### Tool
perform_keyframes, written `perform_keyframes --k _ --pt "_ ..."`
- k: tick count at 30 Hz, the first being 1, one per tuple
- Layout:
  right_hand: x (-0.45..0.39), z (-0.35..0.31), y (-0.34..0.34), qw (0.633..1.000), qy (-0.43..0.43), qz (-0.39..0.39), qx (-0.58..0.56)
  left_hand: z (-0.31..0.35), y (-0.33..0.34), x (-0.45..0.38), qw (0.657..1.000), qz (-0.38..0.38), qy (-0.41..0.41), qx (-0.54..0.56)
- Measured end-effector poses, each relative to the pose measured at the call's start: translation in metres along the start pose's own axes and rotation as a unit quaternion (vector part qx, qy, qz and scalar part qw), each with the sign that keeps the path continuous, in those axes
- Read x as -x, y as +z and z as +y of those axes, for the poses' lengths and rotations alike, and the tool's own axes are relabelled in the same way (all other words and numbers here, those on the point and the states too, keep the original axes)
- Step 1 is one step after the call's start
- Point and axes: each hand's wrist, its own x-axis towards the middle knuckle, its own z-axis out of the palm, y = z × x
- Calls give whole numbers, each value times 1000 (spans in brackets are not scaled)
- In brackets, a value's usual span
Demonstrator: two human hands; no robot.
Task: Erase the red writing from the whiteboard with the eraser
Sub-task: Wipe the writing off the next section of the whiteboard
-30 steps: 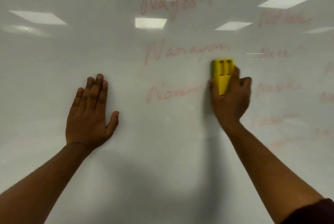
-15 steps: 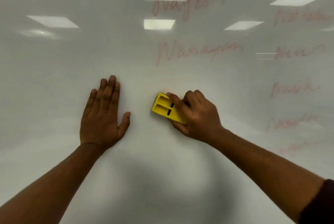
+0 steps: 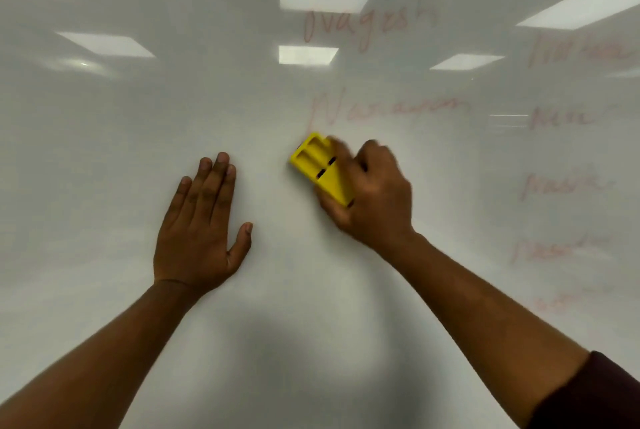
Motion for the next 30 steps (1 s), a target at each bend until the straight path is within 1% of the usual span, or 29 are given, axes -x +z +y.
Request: perform_keyframes --k 1,2,3,4,6,7,8,9,10,12,14,15,16,17,18,19,20,21,22,23,24,26,27,28,30 --pt "-5 3 -1 996 82 18 4 0 1 0 1000 -1 0 -1" --pt "-7 2 -1 989 144 33 7 0 1 0 1000 -2 0 -1" --pt "-4 -4 0 986 163 41 5 0 1 0 1000 -3 0 -1" --pt "4 -13 2 990 134 36 -2 0 1 0 1000 -2 1 -1" --pt "30 -28 6 999 -19 -10 -25 0 0 0 1000 1 1 1" --pt "41 -26 5 995 -83 -34 -34 1 0 0 1000 2 1 3" --pt "47 -17 2 992 -111 -46 -39 1 0 0 1000 3 1 6" --pt "47 -3 -2 993 -98 -45 -40 1 0 0 1000 4 1 6" --pt "45 13 -5 998 -48 -31 -32 1 0 0 1000 4 1 5" --pt "36 50 -14 994 104 14 6 0 1 1 1000 3 2 4" --pt "25 77 -24 967 247 55 14 -1 2 0 1000 4 4 4" --pt "22 79 -25 954 293 67 13 -1 3 0 1000 4 3 4" --pt "23 76 -24 950 303 74 15 -2 3 0 1000 3 2 6" --pt "27 67 -22 959 274 68 17 -1 2 0 1000 2 1 6" --pt "36 55 -19 976 213 49 14 -1 2 0 1000 0 0 7" --pt "47 43 -16 991 130 18 7 -1 2 1 1000 -2 -2 7" --pt "58 37 -15 998 55 -15 2 -1 2 1 1000 -4 -4 8" --pt "63 39 -16 999 10 -39 0 -1 1 1 1000 -7 -5 9" --pt "62 49 -20 999 10 -45 1 -1 0 -1 1000 -10 -5 12" --pt "57 63 -26 998 54 -39 9 0 -2 -2 1000 -16 -5 15" --pt "51 78 -33 991 130 -23 20 0 -4 -3 1000 -24 -8 19" --pt "29 110 -48 956 290 10 31 2 -8 -3 999 -31 -9 32" --pt "16 123 -53 939 342 21 34 2 -11 -5 999 -29 -9 36" --pt "3 133 -55 927 373 25 37 1 -14 -9 999 -24 -10 36" --pt "-22 135 -55 918 395 27 32 -4 -18 -34 999 -3 -19 31"
